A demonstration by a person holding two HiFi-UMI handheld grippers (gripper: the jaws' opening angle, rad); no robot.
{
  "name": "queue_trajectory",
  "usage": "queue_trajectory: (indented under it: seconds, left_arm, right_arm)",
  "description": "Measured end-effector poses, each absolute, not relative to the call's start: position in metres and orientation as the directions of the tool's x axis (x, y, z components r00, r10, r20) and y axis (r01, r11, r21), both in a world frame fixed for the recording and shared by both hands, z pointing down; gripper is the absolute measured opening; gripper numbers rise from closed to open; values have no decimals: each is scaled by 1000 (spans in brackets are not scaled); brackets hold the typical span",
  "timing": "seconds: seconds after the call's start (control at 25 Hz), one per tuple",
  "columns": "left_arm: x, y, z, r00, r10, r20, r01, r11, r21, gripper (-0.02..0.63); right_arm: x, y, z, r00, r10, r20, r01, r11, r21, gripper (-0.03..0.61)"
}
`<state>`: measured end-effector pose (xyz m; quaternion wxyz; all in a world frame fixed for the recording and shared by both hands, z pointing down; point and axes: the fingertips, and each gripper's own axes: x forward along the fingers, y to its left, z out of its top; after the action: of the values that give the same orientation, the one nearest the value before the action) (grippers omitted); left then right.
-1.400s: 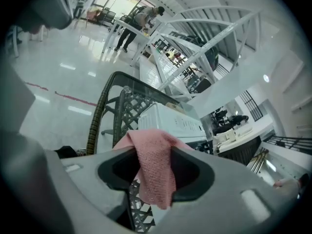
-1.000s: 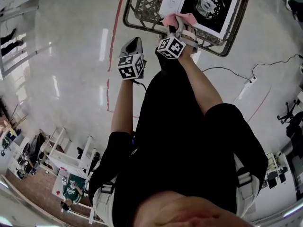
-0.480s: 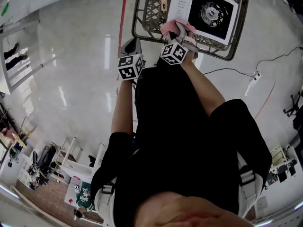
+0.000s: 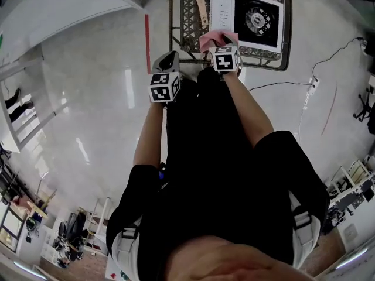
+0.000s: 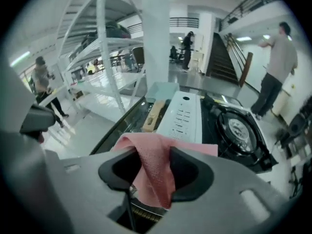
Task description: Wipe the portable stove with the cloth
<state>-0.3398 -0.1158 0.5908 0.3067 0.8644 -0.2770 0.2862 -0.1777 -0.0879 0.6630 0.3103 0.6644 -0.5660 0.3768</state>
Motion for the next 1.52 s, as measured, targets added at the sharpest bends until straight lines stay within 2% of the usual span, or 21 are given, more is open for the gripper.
queue_trajectory:
  seconds: [0.16,0.32,0.52,1.08,1.52]
  left_arm:
    - [-335,-130,597,685,-279,673,-641,-669,375,0]
    - [-320,-127,599,689,-249,680,-624,-681,384,0]
    - [-288,-134,608,690,-222,689,-609,-693,386,0]
    - [-261,-172,603,667,-227,710,-622,-695,362,0]
    - [-259,-200,599,643,-275,715,-669,-656,350,0]
  right_arm:
    - [-158,-94,664,91,-500,861,-950,-303,-75,159]
    - [-143,-94,662,104,-468,878,-927,-364,-85,126]
    - [-134,-113,671,79,-466,881,-961,-271,-58,126]
    - [-90,-165,665,104,-451,886,-922,-378,-84,138]
    - [-68,-208,670,79,-454,887,-921,-374,-109,143]
